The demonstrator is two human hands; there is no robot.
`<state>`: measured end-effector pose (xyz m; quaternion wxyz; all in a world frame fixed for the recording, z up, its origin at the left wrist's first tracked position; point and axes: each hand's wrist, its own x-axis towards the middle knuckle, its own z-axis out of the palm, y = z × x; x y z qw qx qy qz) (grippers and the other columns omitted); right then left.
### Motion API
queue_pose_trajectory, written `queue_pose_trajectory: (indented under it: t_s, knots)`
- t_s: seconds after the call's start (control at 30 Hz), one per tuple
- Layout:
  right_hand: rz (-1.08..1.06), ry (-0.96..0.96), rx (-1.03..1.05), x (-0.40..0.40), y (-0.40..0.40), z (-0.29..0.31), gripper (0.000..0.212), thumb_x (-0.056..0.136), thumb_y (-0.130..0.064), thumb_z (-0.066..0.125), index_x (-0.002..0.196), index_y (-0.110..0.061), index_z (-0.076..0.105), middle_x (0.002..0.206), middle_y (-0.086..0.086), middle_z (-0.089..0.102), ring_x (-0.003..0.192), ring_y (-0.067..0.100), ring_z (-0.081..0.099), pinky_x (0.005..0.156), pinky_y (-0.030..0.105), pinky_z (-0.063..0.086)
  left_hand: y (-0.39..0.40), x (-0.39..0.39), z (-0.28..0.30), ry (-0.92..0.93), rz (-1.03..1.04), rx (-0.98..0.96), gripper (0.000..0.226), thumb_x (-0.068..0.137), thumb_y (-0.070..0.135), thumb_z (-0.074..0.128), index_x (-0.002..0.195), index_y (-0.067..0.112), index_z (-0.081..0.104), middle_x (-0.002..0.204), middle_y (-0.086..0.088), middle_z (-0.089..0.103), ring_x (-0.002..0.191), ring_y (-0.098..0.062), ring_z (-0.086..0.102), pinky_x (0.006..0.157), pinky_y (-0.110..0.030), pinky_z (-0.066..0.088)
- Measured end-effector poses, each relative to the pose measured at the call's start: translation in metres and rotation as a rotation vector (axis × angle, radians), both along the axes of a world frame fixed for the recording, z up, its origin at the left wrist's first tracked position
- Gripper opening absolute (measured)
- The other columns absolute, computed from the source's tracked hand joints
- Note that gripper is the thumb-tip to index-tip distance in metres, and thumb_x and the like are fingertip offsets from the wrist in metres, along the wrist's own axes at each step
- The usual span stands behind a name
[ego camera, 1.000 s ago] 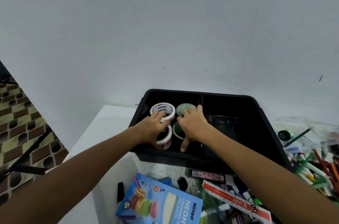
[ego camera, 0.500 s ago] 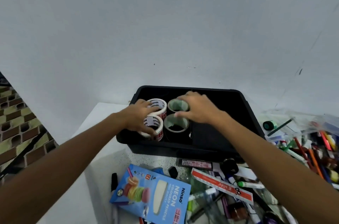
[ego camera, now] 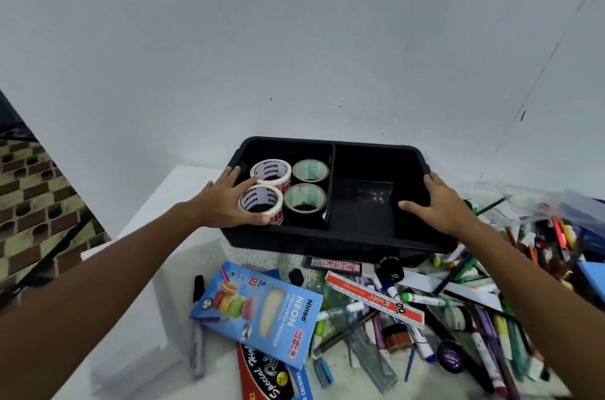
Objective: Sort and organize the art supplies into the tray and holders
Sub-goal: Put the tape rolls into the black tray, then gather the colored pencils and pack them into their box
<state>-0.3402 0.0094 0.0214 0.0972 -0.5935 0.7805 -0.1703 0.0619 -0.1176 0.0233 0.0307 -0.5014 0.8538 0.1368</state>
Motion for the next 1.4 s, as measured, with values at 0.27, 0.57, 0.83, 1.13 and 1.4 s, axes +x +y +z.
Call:
queue_pose_trajectory:
  t_s: [0.27,0.57,0.83,1.13,1.4]
  knots:
    - [0.012,-0.038,-0.022,0.013,-0.006,-0.001,0.085,0.074,-0.05,0.076,0.136,-0.002,0.041,0.153,0.015,0.028,0.131,0.036,0.042,0.102,0.04,0.039,-0.008,0.017,-0.004,0.044,0.02,0.002,0.135,0.036,0.105,0.033,0.151,0.04,0.004,0.16,-0.01,-0.008,0.147,-0.022,-0.013,0.117,-0.055,0.006]
    - [0.043,-0.11,-0.058,0.05,-0.026,-0.007,0.087,0.07,-0.06,0.072,0.132,-0.006,0.045,0.147,0.012,0.035,0.123,0.033,0.05,0.098,0.042,0.046,-0.017,0.058,0.002,0.0,0.072,0.002,0.137,0.03,0.106,0.03,0.15,0.042,0.007,0.161,-0.007,-0.006,0.147,-0.02,-0.009,0.117,-0.056,0.003]
    - [0.043,-0.155,-0.06,0.055,-0.028,-0.006,0.087,0.085,-0.053,0.063,0.151,-0.011,0.026,0.161,0.008,0.012,0.144,0.026,0.027,0.113,0.037,0.028,-0.029,0.04,0.026,-0.092,-0.073,-0.075,0.137,0.031,0.107,0.019,0.15,0.039,0.016,0.159,-0.001,0.014,0.146,-0.021,0.006,0.114,-0.055,0.003]
    - [0.062,-0.168,-0.02,0.017,0.02,0.021,0.067,0.094,-0.048,0.054,0.148,-0.015,0.033,0.154,0.003,0.034,0.142,0.02,0.03,0.114,0.035,0.027,-0.016,-0.125,0.049,0.205,-0.505,-0.162,0.104,0.06,0.096,0.024,0.145,0.037,0.033,0.153,0.003,0.029,0.142,-0.011,0.019,0.112,-0.022,0.012]
    - [-0.089,-0.087,-0.026,-0.079,0.121,0.041,0.063,0.093,-0.042,0.057,0.147,-0.017,0.037,0.152,0.004,0.037,0.138,0.021,0.036,0.109,0.037,0.034,0.06,-0.298,0.06,0.212,-0.839,-0.175,0.097,0.068,0.09,0.029,0.146,0.033,0.033,0.15,0.001,0.036,0.139,-0.012,0.025,0.111,-0.024,0.02]
